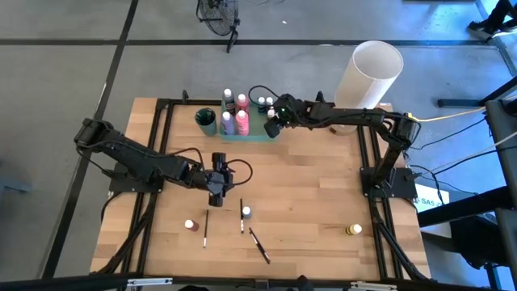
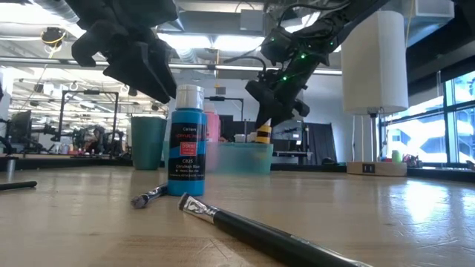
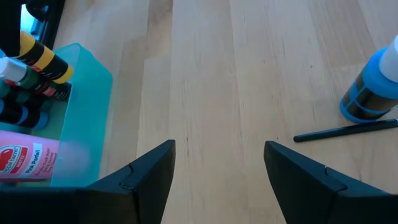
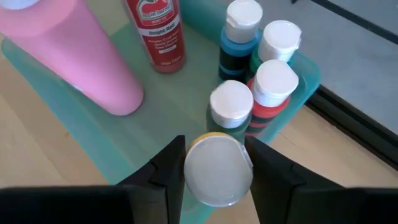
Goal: Pick & Place Paint Supplies
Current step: Put the top small yellow paint bottle into the green bin
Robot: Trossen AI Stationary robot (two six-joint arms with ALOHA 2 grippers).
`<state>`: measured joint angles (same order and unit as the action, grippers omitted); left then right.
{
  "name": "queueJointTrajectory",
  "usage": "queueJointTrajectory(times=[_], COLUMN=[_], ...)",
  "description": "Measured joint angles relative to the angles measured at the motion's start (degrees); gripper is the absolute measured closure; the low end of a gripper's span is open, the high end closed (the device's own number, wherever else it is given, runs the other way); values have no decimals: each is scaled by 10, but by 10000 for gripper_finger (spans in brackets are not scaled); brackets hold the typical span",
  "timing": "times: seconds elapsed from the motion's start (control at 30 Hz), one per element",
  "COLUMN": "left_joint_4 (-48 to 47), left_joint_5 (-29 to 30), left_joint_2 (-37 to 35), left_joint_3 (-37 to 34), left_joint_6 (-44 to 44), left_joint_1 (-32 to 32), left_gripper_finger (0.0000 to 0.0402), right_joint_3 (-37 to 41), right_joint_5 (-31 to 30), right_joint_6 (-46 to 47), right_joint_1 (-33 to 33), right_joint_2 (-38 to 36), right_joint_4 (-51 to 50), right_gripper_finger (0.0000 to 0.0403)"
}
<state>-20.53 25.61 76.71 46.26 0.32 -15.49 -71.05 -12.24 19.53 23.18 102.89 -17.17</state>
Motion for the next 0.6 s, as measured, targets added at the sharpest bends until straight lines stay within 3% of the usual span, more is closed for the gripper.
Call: queueJointTrajectory(times=[0.13, 0.6], left_joint_4=[0, 0], left_joint_5=[0, 0], left_joint_2=[0, 0], left_joint_3=[0, 0], left_joint_6=[0, 0], left_joint_1=[0, 0], left_gripper_finger=[160, 160], right_joint_3=[0, 0], right_joint_5=[-39, -33], right_joint_6=[0, -4], right_joint_1=[0, 11], right_joint_2=[0, 8], right_joint_4=[3, 21], right_gripper_finger=[265, 265])
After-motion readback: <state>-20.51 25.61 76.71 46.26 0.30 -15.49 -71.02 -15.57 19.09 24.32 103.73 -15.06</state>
